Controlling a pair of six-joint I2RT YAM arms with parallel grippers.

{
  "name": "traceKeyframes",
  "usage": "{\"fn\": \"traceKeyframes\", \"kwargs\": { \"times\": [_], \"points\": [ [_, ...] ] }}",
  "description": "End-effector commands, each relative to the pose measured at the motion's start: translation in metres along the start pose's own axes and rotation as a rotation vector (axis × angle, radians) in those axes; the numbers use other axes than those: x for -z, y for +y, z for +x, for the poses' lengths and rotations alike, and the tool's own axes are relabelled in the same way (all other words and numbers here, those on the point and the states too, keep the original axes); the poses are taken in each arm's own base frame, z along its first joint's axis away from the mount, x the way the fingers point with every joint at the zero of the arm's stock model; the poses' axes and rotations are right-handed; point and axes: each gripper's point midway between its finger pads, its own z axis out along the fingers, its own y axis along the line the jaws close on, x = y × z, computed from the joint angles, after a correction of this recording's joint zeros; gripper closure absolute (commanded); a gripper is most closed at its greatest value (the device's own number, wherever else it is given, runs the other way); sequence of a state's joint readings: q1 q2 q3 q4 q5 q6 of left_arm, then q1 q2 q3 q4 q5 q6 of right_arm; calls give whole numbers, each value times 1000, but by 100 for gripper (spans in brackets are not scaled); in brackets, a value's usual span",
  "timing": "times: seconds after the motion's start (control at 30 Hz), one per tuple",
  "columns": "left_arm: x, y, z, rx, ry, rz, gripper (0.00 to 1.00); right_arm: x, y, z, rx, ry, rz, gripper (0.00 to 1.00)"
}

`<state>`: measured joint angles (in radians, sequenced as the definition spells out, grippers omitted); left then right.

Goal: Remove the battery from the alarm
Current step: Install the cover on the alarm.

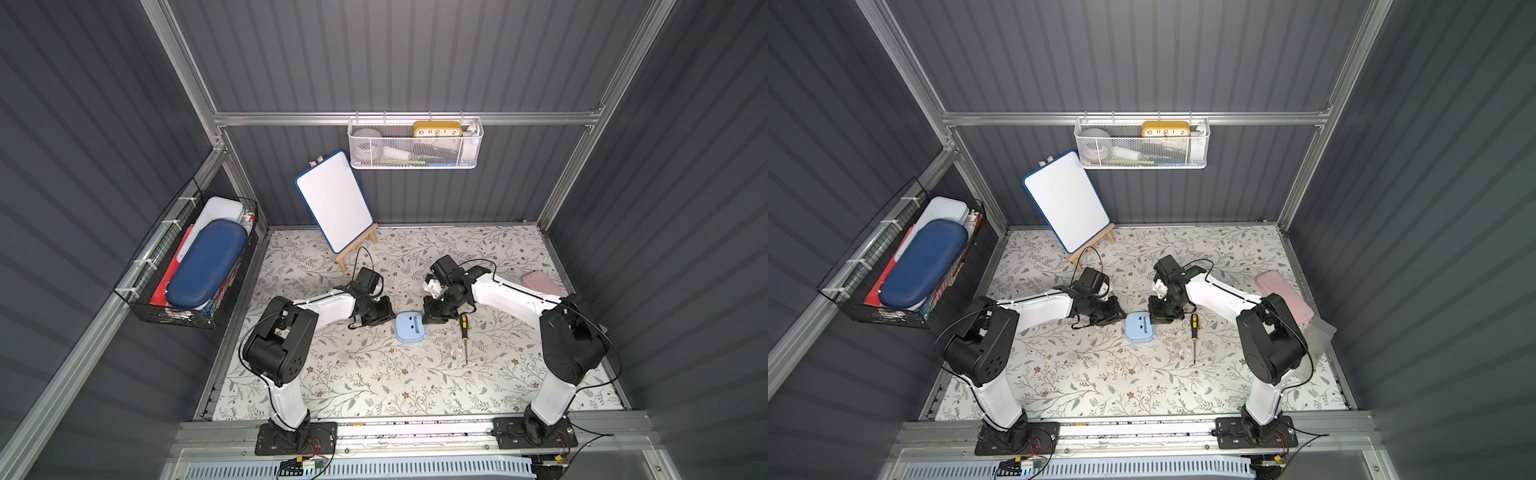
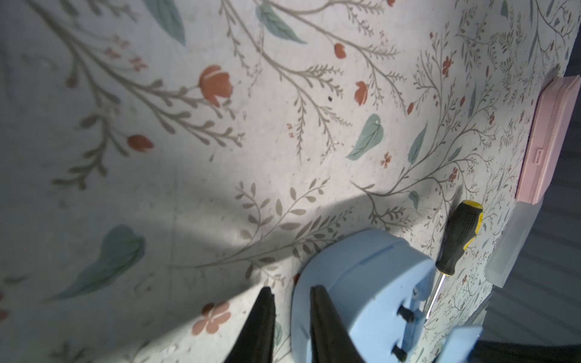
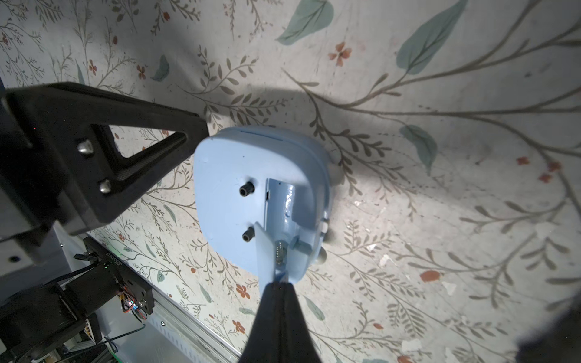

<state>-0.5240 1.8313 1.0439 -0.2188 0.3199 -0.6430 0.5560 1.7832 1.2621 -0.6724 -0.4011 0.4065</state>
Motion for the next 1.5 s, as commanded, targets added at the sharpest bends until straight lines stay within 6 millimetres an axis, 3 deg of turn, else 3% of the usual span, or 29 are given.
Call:
{"fn": "traceKeyframes", "kwargs": {
  "times": [0.0,0.37,1.47],
  "points": [
    [-4,-3,-4,-22,4,4,75,-1,-5,2,1,15,-5,100],
    [-9,-22,-8,-48,10,49,75,-8,-14,0,-45,29,1,100],
    [-10,-23,-5,-46,19,57,75,-24,-18,-1,-117,48,-60,100]
  ]
}}
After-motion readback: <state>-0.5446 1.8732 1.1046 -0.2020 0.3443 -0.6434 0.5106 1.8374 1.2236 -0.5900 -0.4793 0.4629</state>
